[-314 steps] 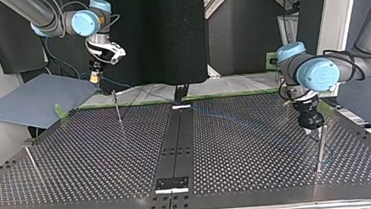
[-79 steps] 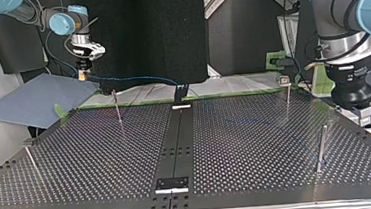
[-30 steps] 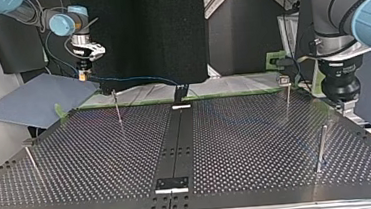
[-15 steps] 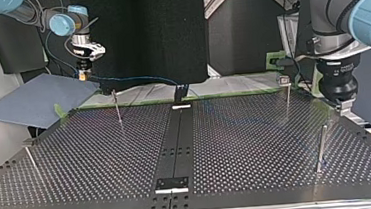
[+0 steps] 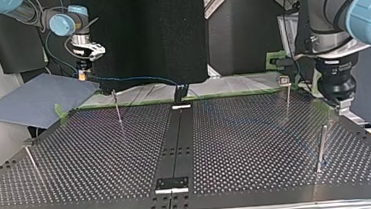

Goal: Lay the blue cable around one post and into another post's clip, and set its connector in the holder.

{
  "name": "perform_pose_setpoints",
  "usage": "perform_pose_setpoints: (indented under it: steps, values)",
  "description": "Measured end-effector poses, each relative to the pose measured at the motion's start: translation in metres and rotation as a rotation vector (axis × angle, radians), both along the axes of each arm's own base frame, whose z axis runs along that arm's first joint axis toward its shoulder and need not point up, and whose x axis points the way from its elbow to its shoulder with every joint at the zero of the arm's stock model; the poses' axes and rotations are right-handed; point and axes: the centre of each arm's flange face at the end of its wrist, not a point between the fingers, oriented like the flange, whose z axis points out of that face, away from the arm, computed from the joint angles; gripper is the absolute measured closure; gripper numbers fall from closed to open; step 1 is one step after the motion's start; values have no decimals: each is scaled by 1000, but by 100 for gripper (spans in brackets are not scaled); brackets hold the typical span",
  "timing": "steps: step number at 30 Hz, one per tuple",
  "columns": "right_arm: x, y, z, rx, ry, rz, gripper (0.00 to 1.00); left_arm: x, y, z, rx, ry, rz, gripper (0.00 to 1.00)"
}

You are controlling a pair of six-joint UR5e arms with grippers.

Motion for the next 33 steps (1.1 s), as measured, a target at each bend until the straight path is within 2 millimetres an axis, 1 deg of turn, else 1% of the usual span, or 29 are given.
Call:
perform_pose_setpoints:
  steps: [3, 10, 14, 24, 28, 33]
  values:
    - [-2, 0, 0, 0, 2, -17, 100, -3, -4, -2, 5, -5, -15, 1]
    - [-5, -1, 0, 2, 4, -35, 100, -21, -21, -5, -29, -61, -93, 1]
    - [-5, 0, 0, 5, 4, -37, 100, -27, -31, -13, -73, -87, -144, 1]
    - [-4, 0, -1, 8, 6, -36, 100, -35, -65, -52, -162, -91, -296, 1]
    - [-4, 0, -1, 8, 5, -36, 100, -36, -82, -74, -201, -67, -359, 1]
    - [-4, 0, -1, 10, 5, -37, 100, -36, -95, -101, -191, -30, -386, 1]
